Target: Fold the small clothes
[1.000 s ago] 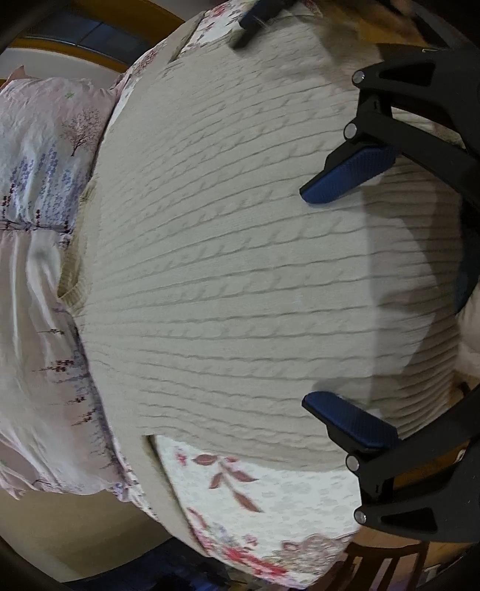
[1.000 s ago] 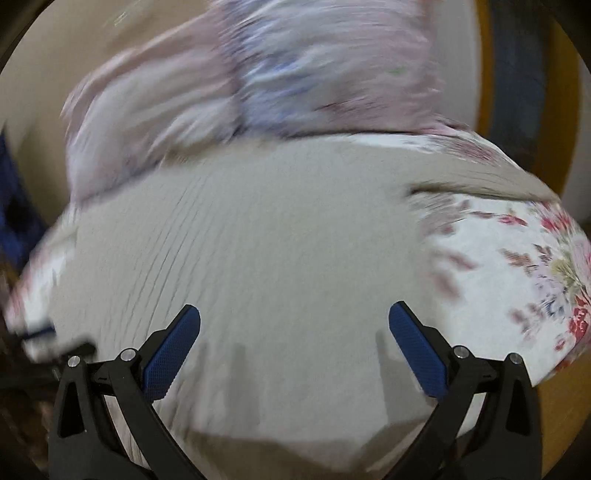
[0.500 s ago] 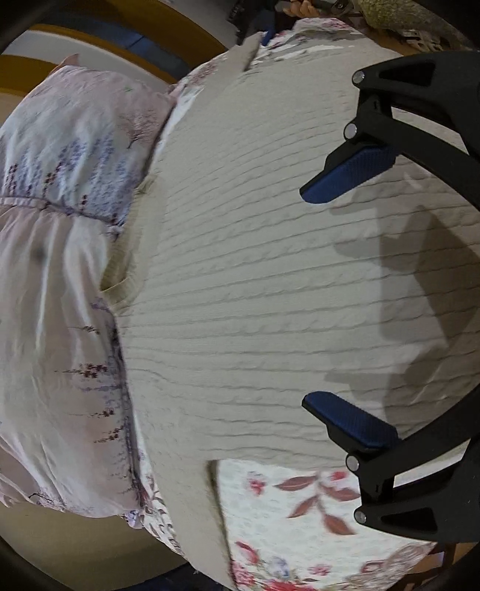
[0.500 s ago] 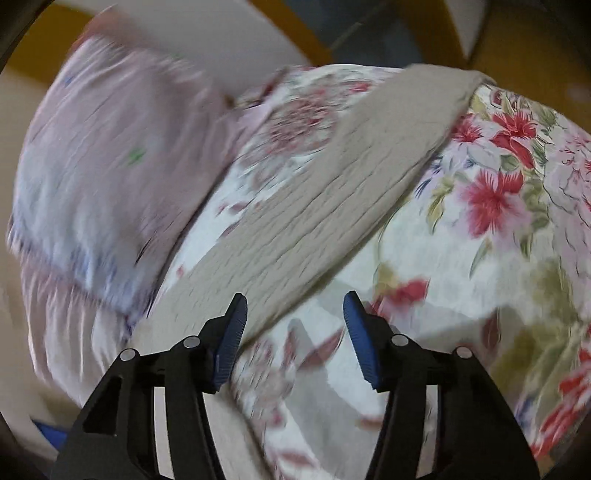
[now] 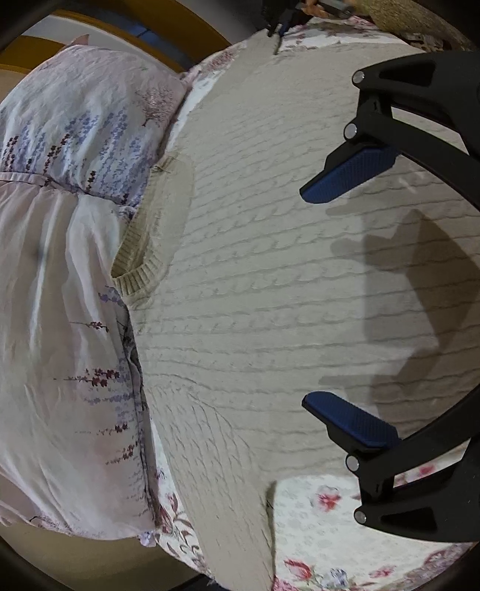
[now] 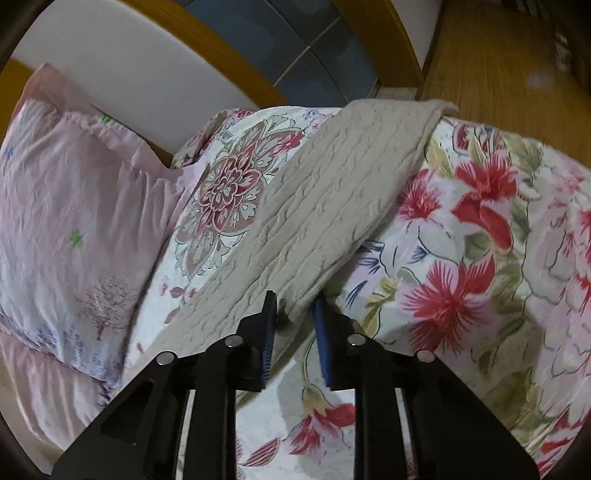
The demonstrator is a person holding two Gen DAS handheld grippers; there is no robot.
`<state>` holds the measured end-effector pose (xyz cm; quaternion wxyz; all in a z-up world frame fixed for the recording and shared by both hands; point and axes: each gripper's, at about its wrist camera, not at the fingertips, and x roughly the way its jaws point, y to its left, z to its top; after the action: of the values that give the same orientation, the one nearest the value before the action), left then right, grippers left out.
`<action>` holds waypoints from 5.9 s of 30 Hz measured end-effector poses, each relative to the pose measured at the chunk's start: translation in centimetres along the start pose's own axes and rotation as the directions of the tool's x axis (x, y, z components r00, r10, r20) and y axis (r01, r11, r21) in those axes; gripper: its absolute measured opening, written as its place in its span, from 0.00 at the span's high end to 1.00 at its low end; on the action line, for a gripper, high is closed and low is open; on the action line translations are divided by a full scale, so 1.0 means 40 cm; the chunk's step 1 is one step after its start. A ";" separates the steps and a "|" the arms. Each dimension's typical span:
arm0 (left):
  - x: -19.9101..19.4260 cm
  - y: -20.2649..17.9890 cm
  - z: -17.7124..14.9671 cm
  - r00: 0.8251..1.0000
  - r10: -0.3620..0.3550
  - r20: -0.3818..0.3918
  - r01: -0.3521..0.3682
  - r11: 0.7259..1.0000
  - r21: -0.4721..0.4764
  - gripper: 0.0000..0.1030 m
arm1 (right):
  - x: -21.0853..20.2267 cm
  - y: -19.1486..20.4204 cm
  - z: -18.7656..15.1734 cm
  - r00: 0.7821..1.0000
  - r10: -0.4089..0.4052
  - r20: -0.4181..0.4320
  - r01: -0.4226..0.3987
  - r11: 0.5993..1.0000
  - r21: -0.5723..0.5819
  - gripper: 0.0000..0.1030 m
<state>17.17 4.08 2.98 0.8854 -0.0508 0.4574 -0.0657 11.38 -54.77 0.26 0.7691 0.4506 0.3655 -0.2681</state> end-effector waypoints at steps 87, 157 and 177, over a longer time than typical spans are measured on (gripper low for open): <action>0.156 0.041 0.154 0.904 -0.428 0.026 0.399 0.819 -0.412 1.00 | 0.050 0.285 -0.330 0.949 0.250 -0.192 -0.279 0.950 -0.143 0.78; -0.069 0.691 -0.076 0.965 -0.120 0.234 0.259 0.589 -0.765 0.51 | 0.037 0.483 -0.587 0.968 0.023 -0.251 -0.183 0.749 -0.637 0.24; -0.063 0.886 -0.078 0.953 -0.031 0.302 0.290 0.381 -0.878 0.75 | 0.038 0.488 -0.578 0.959 0.045 -0.279 -0.218 0.746 -0.629 0.24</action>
<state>15.68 39.34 -2.11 0.7480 -0.5793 0.3023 0.1162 19.34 -25.55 1.18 0.8434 0.2081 0.4952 -0.0105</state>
